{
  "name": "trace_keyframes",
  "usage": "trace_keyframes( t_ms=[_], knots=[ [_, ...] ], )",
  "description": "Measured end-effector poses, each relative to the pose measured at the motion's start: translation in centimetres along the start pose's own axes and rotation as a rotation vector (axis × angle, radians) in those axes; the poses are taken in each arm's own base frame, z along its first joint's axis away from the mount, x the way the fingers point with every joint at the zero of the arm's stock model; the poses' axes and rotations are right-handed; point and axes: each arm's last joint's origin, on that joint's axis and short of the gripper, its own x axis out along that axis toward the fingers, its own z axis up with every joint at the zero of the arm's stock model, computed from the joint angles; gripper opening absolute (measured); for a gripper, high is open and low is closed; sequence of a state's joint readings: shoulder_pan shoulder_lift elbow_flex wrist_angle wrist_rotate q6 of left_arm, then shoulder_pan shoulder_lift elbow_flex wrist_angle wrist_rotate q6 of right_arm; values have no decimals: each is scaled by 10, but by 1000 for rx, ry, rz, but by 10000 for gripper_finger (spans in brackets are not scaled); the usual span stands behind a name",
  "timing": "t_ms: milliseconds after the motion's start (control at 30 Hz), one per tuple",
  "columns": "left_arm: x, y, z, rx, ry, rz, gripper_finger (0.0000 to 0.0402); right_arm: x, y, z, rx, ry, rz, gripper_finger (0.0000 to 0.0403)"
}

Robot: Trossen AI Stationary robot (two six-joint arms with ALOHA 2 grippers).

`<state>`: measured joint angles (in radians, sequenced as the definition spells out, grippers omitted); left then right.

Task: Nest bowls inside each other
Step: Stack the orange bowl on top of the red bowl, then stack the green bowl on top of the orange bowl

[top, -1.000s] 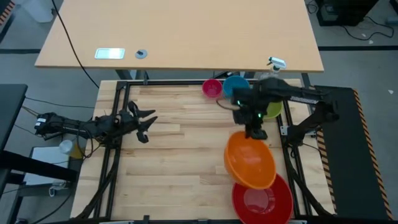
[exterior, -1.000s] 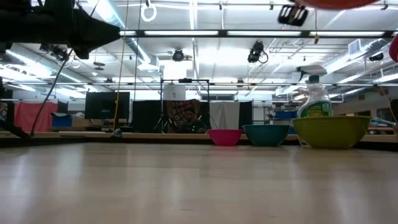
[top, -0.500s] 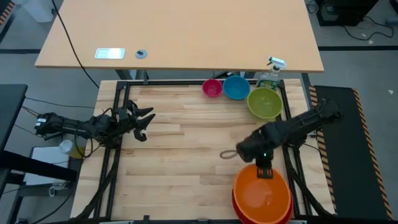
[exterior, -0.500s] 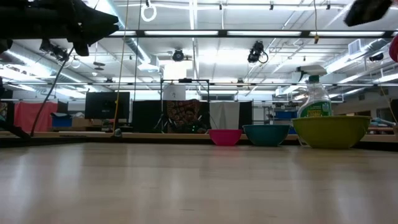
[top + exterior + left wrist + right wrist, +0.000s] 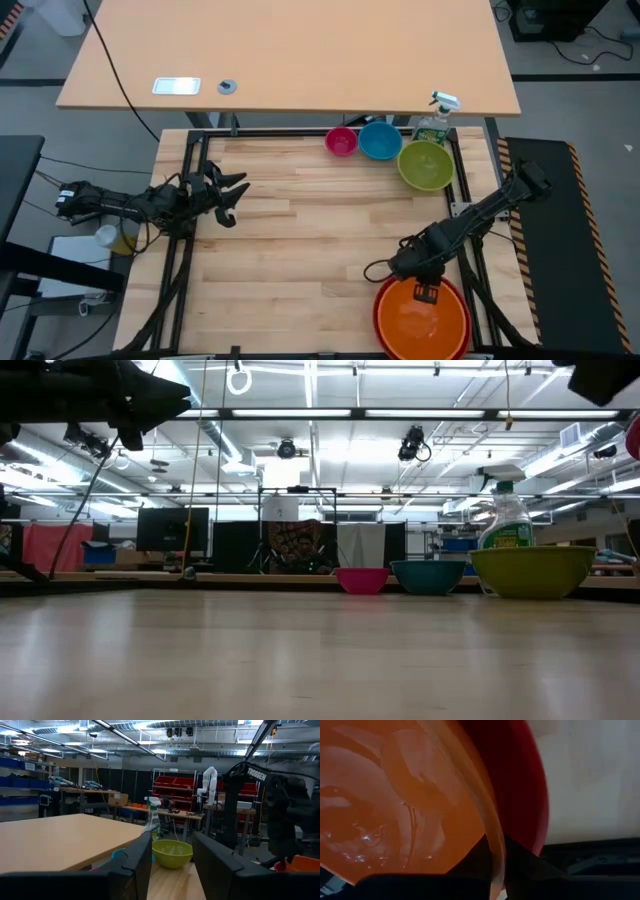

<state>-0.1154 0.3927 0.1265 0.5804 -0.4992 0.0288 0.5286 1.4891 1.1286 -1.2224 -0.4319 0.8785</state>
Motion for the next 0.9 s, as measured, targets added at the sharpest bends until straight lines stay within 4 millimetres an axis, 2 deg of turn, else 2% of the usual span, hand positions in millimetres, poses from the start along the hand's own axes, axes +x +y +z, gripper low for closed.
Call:
trace_keyframes(
  t_ms=[200, 367, 467, 567, 767, 833, 900],
  knots=[
    [0, 0, 0, 0, 0, 0, 144, 9, -8, 1, 28, -18, -69, 64],
    [0, 0, 0, -1, 0, 0, 144, 14, -15, 3, 69, -16, -103, 102],
    [0, 0, 0, 0, 0, 0, 144, 14, -18, 2, 110, 46, -73, 128],
    [0, 0, 0, 0, 0, 0, 144, 5, -19, 1, 189, 113, -40, 147],
    [0, -1, 0, 0, -1, -35, 144, -14, -17, -7, 176, 111, -111, 159],
    [0, -1, 0, 1, -1, -50, 144, -23, -17, -11, 143, 99, -168, 158],
    [0, -1, 0, 2, 0, -52, 144, -28, -22, -12, 88, 10, -288, 158]
  ],
)
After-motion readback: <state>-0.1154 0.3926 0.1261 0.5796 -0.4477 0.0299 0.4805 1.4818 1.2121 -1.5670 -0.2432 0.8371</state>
